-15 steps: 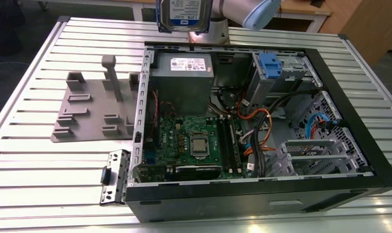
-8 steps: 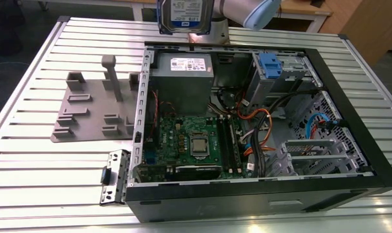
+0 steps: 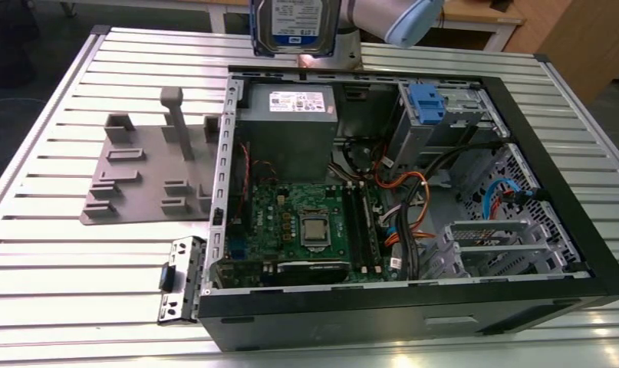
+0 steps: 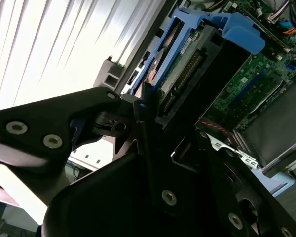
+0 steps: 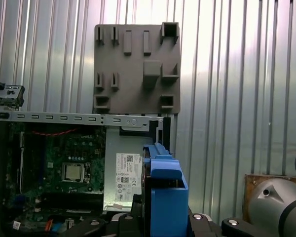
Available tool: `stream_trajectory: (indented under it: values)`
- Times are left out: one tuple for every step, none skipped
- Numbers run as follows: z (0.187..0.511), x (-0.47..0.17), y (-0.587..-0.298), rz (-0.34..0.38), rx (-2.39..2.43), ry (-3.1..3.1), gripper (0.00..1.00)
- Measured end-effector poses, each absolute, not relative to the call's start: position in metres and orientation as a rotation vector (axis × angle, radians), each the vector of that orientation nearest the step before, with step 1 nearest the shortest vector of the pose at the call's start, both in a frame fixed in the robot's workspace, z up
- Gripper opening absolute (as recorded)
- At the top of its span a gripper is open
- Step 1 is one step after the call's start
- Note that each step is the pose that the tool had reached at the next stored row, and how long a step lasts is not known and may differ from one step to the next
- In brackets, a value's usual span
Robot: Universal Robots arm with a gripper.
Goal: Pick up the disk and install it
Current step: 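Pick up the disk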
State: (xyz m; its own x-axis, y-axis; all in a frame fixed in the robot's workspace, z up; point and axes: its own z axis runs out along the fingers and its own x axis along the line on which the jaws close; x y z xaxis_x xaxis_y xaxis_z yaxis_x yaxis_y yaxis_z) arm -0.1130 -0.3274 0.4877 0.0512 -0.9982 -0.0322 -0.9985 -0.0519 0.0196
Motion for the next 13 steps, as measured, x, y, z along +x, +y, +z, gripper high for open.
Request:
stream_trajectory:
  values:
    - [0.4877,-0.1127,-0.3277,0.057,-2.272,2.158,0.36]
    - [0.4876,-0.1123,-0.3281,0.057,-2.272,2.158,0.36]
    - [0.4876,-0.1118,-0.3284,0.057,-2.272,2.158,0.36]
    - [0.4876,-0.1114,-0.3287,0.057,-2.272,2.158,0.36]
    - [0.4875,-0.111,-0.329,0.057,-2.272,2.158,0.36]
    - [0.4875,-0.1106,-0.3294,0.057,-2.272,2.158,0.36]
    - [0.4874,-0.1102,-0.3298,0.056,-2.273,2.158,0.36]
    - [0.4873,-0.1087,-0.3309,0.056,-2.273,2.158,0.36]
    - [0.4871,-0.1052,-0.3325,0.056,-2.273,2.159,0.36]
    - [0.487,-0.1046,-0.3328,0.055,-2.273,2.159,0.36]
    - [0.487,-0.104,-0.3331,0.055,-2.273,2.159,0.36]
    - [0.4869,-0.1034,-0.3334,0.055,-2.273,2.159,0.36]
    - [0.4869,-0.1028,-0.3338,0.055,-2.273,2.159,0.36]
